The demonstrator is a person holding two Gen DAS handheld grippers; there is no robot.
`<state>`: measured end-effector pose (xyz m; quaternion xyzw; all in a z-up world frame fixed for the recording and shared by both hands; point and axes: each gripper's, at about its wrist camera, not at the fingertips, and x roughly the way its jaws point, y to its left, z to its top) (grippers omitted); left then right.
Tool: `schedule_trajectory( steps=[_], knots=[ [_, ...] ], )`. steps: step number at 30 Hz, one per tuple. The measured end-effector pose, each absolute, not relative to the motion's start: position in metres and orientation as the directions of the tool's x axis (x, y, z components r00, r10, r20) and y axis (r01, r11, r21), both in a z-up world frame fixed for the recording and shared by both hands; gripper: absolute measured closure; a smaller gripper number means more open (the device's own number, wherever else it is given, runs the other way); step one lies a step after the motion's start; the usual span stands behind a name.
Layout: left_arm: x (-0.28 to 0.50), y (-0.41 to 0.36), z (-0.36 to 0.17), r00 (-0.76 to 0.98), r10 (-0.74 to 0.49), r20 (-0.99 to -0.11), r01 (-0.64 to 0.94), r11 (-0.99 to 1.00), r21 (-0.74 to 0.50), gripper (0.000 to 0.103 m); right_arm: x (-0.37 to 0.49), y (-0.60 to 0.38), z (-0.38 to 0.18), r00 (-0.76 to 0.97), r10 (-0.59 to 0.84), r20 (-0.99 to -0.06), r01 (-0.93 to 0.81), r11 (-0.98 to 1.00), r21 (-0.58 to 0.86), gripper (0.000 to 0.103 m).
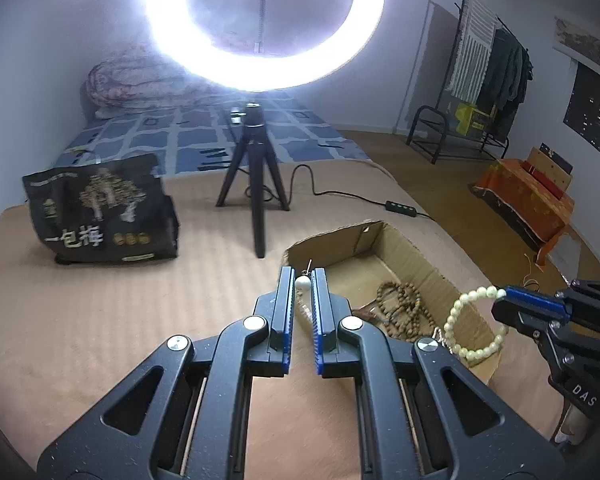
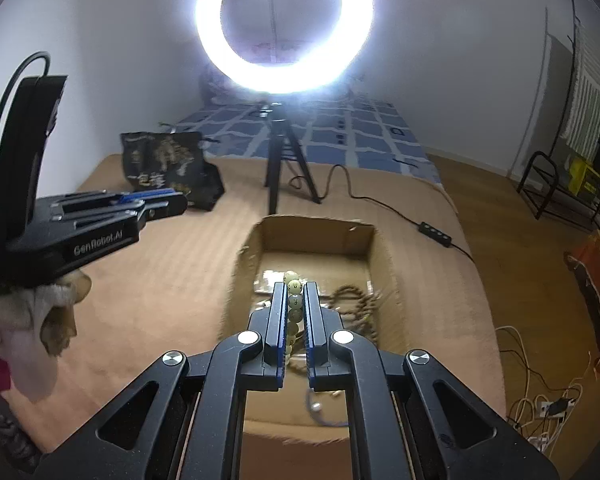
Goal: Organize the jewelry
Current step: 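Lift and carry the earring and bracelet with both tools over the box, then open the left gripper to drop the earring while the right gripper releases the bracelet into the box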
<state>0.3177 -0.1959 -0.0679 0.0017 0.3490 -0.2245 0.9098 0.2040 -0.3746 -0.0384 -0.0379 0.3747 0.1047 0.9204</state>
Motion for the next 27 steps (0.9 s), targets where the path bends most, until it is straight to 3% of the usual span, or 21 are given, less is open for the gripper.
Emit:
schedule_trajectory(
  steps=[11, 27],
  knots=[
    [0.335, -0.239, -0.093, 0.626, -0.414, -0.660, 0.444, 0.886, -0.135, 0.097, 0.242, -0.404, -0.060, 0.677, 0.154, -0.720, -0.162, 0.985, 0.058, 0.097],
    [0.341, -0.245, -0.099, 0.634, -0.397, -0.664, 0.433, 0.893, -0.121, 0.097, 0.248, -0.414, -0.072, 0.657, 0.128, -0.743, -0.132, 0.990, 0.054, 0.097]
  ],
)
